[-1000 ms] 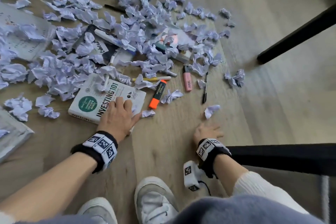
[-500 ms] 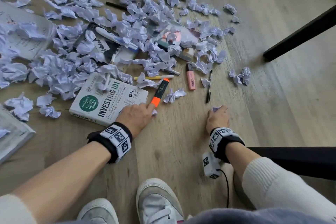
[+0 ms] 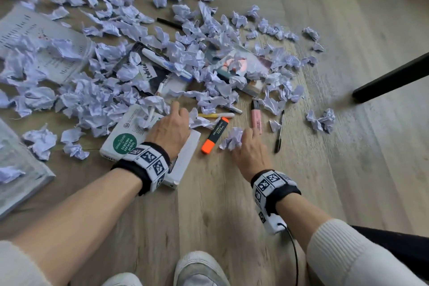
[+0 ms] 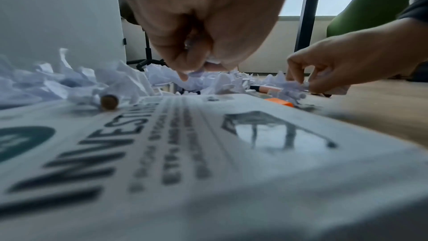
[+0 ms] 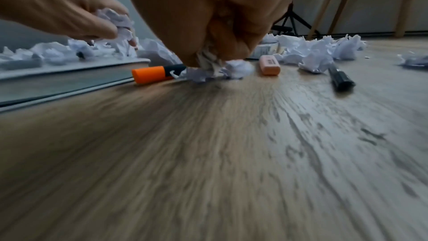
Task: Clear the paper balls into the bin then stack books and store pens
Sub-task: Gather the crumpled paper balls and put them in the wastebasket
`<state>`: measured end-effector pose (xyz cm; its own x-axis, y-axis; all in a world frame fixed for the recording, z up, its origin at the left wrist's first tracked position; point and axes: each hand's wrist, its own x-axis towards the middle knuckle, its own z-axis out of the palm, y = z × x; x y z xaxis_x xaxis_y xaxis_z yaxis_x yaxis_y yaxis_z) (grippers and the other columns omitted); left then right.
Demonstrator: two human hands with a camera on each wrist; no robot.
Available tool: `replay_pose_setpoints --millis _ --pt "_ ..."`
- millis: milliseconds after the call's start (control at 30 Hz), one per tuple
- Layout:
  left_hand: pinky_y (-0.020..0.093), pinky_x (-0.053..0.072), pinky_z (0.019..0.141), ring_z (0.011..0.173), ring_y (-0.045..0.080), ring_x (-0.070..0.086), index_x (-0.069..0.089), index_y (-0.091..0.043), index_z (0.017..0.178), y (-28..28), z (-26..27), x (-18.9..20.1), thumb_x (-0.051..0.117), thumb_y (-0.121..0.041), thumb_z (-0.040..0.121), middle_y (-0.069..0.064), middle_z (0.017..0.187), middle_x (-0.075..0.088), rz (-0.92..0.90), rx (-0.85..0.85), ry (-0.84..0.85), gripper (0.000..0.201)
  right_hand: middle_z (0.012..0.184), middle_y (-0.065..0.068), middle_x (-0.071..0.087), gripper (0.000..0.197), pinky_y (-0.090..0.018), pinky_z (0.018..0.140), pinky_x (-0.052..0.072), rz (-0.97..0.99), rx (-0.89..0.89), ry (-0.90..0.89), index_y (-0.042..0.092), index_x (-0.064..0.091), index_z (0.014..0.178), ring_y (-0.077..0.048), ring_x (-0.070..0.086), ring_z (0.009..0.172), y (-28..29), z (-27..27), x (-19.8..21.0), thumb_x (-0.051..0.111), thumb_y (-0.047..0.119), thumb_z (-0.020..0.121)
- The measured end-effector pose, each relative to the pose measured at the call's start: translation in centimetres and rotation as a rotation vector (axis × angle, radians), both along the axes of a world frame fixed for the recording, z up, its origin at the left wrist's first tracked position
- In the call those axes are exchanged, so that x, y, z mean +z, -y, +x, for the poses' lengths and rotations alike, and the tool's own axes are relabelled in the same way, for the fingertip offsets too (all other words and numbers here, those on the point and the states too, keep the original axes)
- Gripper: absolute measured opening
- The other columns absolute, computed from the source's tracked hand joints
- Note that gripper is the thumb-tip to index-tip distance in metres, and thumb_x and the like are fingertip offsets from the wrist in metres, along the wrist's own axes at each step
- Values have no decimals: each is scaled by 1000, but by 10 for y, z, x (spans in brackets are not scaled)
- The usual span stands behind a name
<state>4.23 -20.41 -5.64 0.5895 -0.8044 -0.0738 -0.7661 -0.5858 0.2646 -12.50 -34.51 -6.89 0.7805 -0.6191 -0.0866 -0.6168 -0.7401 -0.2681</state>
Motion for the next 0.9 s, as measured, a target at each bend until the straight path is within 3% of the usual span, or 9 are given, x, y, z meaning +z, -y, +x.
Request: replay_pose_setpoints --millis 67,133,300,367,467,533,633,767,900 --pt "35 38 48 56 27 49 46 -5 93 4 6 -2 55 -10 91 17 101 44 0 -35 -16 10 114 -13 46 28 -37 57 44 52 7 -33 5 47 116 -29 50 81 3 2 1 41 20 93" --pt "35 40 46 52 26 47 42 -7 100 11 9 -5 50 -9 92 16 103 42 -22 -41 -26 11 112 -13 45 31 -30 52 38 28 84 -14 10 43 122 -29 52 82 5 4 3 45 21 94" --pt "33 48 47 54 25 55 34 -25 130 26 6 -22 50 -36 97 13 105 36 67 -100 -15 38 94 -2 32 23 -31 44 45 -107 383 86 16 44 101 -29 54 70 3 9 -6 61 22 87" --pt "35 46 49 59 27 58 31 -31 137 29 5 -24 55 -30 94 11 103 34 125 -142 -10 49 92 -2 31 29 -28 40 42 -122 437 64 15 43 93 -25 50 59 5 10 -13 69 14 80" --pt "35 42 50 62 28 59 45 -18 124 32 4 -23 50 -12 93 10 102 37 112 -170 -37 32 94 -3 37 13 -32 46 33 -26 370 -48 14 43 96 -20 36 52 15 19 -20 54 15 89" --pt "36 43 50 60 26 52 48 -10 103 32 10 -16 51 -19 94 9 99 40 0 -108 -55 13 96 -3 44 11 -38 51 38 38 310 -26 13 46 103 -24 43 57 26 29 -17 46 17 92" --pt "30 36 50 59 27 50 52 -9 86 22 25 -6 57 -27 85 10 87 52 -179 99 -59 18 90 -2 46 5 -38 59 41 30 169 183 9 48 94 -24 46 68 42 56 5 50 13 92" --pt "31 45 58 62 22 50 63 -11 81 -10 47 -5 60 -32 84 3 67 55 -129 320 85 21 113 -8 48 38 -36 63 48 -51 141 116 17 41 130 -29 56 87 62 108 17 45 25 93" --pt "49 41 81 99 29 45 64 -13 84 -32 58 -10 50 -66 82 11 101 57 62 521 175 55 147 -12 22 78 -49 97 47 -60 186 -146 35 12 148 -41 35 129 55 148 4 36 73 85"
